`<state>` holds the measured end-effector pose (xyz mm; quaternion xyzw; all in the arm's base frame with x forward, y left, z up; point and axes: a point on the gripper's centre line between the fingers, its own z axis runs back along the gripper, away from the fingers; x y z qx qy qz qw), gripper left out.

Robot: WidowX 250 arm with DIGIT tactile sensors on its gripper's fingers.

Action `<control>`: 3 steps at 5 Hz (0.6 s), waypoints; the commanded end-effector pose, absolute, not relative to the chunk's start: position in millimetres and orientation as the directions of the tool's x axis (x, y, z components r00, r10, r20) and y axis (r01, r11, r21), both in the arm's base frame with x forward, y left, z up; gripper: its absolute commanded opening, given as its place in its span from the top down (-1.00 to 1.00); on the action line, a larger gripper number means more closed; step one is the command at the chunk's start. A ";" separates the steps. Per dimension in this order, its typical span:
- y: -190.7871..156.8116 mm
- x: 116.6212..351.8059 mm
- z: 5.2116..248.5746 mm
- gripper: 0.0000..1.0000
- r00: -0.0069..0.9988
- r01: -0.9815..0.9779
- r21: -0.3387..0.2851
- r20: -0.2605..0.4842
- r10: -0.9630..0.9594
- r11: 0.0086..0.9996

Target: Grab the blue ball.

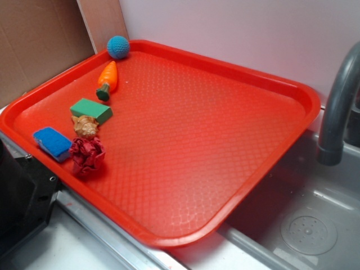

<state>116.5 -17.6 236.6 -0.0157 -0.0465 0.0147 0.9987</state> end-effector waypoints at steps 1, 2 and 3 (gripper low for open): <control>-17.6 116.5 236.6 -1.00 0.995 -0.028 -0.033 0.092 0.031 0.999; 15.6 145.4 199.9 -1.00 0.969 -0.206 0.019 0.142 0.202 0.978; 41.8 167.9 178.6 -1.00 0.903 -0.389 0.037 0.214 0.373 0.920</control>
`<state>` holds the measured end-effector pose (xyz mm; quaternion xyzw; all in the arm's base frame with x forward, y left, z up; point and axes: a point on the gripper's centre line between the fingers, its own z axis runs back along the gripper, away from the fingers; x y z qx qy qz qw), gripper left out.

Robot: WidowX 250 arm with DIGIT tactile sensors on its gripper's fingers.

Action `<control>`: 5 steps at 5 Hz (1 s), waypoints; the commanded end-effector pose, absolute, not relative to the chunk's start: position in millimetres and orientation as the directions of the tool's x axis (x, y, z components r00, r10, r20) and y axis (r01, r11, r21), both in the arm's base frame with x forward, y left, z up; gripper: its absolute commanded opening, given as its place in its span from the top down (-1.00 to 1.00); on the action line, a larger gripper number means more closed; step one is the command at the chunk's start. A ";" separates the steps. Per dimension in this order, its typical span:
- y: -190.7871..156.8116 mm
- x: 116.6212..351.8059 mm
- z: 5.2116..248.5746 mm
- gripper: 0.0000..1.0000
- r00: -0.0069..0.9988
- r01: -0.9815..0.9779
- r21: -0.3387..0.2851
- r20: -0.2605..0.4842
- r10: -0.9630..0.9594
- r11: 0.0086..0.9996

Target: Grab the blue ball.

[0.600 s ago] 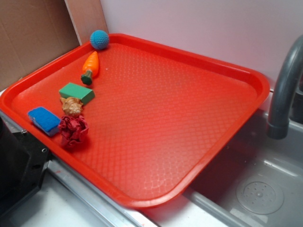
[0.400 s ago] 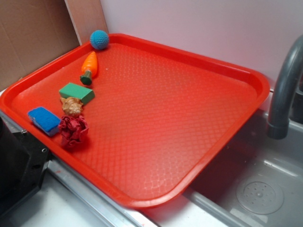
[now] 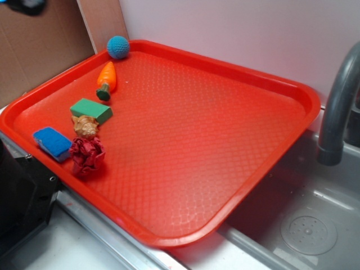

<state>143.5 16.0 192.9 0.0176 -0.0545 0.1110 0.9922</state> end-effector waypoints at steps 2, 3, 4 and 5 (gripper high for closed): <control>83.6 204.1 125.8 -1.00 0.756 -0.628 0.026 0.259 0.601 0.778; 83.6 204.1 125.8 -1.00 0.756 -0.628 0.026 0.259 0.601 0.778; 83.6 204.1 125.8 -1.00 0.756 -0.628 0.026 0.259 0.601 0.778; 83.6 204.1 125.8 -1.00 0.756 -0.628 0.026 0.259 0.601 0.778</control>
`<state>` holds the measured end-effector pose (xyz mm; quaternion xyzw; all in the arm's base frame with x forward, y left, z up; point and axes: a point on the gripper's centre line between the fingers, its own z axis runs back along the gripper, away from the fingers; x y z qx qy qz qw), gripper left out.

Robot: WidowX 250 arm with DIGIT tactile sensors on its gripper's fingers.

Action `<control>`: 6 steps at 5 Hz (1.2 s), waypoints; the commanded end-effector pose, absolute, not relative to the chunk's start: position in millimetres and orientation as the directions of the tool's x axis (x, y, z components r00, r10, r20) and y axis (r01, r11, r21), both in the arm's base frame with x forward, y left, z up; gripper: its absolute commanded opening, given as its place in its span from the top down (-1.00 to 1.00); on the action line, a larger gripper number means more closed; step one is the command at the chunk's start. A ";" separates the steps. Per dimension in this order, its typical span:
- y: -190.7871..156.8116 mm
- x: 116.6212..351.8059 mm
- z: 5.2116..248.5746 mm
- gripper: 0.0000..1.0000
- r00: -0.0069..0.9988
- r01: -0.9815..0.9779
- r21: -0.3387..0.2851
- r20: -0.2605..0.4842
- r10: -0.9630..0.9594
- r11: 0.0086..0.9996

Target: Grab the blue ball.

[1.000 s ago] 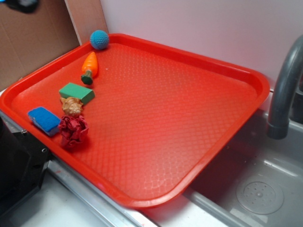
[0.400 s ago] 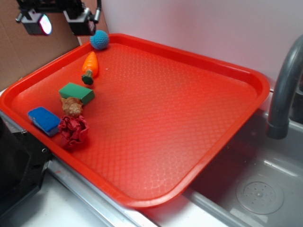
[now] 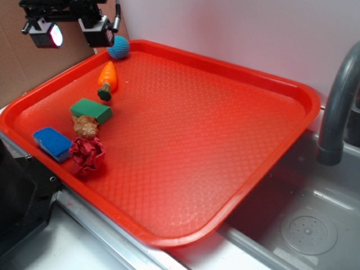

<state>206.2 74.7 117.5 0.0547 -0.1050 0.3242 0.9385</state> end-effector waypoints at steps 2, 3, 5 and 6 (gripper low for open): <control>112.8 227.8 96.1 -1.00 0.704 -0.682 0.008 0.276 0.654 0.731; 137.5 245.8 80.9 -1.00 0.676 -0.700 -0.023 0.305 0.671 0.714; 164.0 251.7 67.4 -1.00 0.632 -0.739 -0.017 0.328 0.702 0.674; 165.8 265.1 73.7 -1.00 0.635 -0.733 -0.019 0.339 0.694 0.680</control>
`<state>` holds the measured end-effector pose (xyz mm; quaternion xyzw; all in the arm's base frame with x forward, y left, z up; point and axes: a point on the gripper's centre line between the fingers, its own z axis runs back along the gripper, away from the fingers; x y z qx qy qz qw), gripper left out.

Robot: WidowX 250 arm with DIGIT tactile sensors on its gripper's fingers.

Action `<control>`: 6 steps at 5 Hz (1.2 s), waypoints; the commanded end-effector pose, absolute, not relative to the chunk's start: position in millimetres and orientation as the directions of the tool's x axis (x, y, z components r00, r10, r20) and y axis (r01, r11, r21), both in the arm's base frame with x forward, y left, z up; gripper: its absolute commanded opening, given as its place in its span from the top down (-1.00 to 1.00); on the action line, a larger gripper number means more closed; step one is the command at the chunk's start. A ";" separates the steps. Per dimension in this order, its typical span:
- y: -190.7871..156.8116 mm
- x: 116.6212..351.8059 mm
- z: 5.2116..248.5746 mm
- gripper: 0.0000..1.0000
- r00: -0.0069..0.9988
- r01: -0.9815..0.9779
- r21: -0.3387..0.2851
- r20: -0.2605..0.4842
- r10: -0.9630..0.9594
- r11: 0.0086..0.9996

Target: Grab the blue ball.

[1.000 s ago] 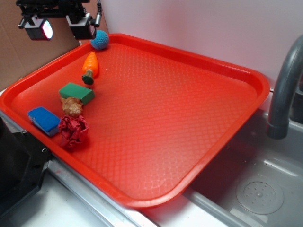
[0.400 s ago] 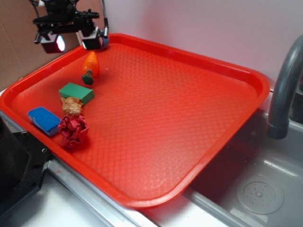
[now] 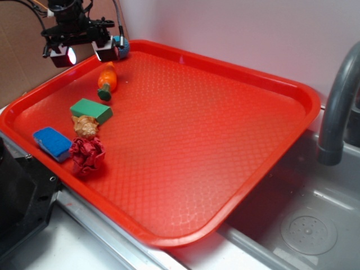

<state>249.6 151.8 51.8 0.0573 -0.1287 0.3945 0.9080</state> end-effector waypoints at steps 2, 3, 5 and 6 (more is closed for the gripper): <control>178.0 279.2 68.6 -1.00 0.620 -0.737 -0.046 0.354 0.700 0.675; 178.3 285.1 67.7 -1.00 0.622 -0.730 -0.055 0.360 0.695 0.682; 169.0 295.9 73.0 -1.00 0.596 -0.740 -0.095 0.365 0.715 0.666; 172.4 302.9 70.5 -1.00 0.578 -0.744 -0.118 0.382 0.721 0.658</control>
